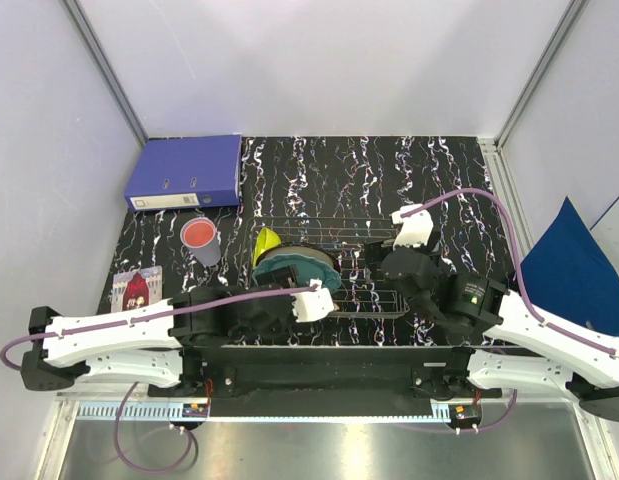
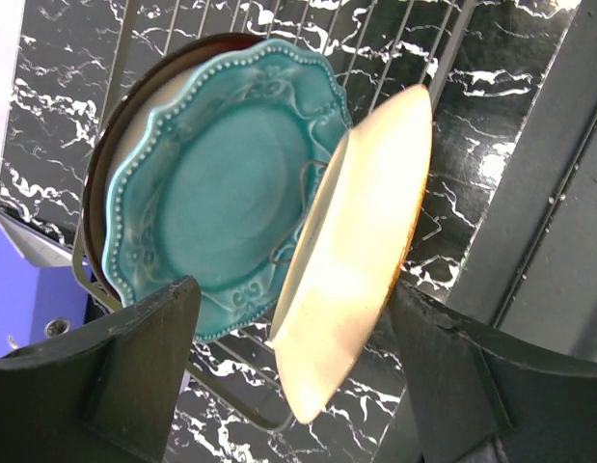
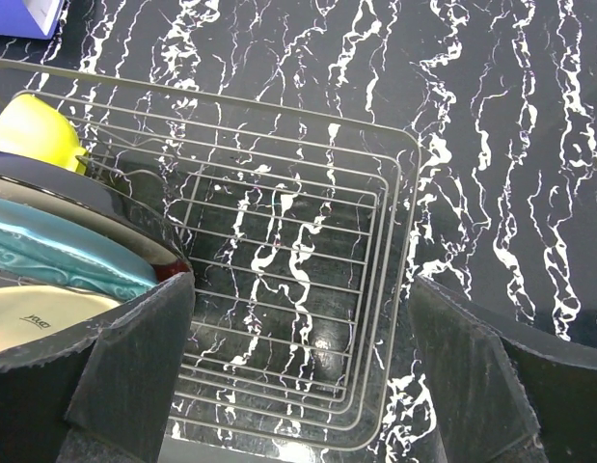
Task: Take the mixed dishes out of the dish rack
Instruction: Pick up the plate from the dish rack.
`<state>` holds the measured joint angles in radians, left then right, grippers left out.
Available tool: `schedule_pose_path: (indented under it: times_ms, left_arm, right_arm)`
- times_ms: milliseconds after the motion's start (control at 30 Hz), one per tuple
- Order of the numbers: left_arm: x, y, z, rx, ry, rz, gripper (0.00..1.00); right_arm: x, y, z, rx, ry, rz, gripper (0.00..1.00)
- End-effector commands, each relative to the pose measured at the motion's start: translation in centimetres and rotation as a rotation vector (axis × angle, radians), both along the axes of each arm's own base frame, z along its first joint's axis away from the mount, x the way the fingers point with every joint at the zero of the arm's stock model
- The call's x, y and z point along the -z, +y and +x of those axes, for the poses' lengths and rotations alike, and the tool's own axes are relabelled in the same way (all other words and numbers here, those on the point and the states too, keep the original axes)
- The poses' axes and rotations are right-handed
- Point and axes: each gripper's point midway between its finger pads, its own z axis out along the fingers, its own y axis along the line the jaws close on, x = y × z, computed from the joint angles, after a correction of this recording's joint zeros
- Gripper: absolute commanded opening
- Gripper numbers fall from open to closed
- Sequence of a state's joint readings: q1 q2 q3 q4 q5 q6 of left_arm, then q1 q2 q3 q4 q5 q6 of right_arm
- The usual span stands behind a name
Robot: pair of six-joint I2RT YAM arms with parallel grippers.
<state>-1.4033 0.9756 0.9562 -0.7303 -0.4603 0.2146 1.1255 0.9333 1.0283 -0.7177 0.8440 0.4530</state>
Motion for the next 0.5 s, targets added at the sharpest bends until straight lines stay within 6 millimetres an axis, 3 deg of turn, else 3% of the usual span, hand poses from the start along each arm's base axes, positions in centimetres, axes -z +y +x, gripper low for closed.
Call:
schedule_pose_path:
  times_ms: [0, 167, 467]
  left_arm:
    - [-0.4, -2.0, 0.7, 0.061, 0.009, -0.061, 0.81]
    - [0.4, -3.3, 0.1, 0.133, 0.061, -0.075, 0.73]
    - [3.1, -3.7, -0.2, 0.166, 0.108, -0.015, 0.56]
  right_arm:
    - [-0.7, 0.8, 0.0, -0.008, -0.022, 0.075, 1.0]
    - [-0.4, 0.5, -0.1, -0.006, -0.024, 0.082, 1.0]
    - [0.3, 0.5, 0.0, -0.007, -0.024, 0.071, 1.0]
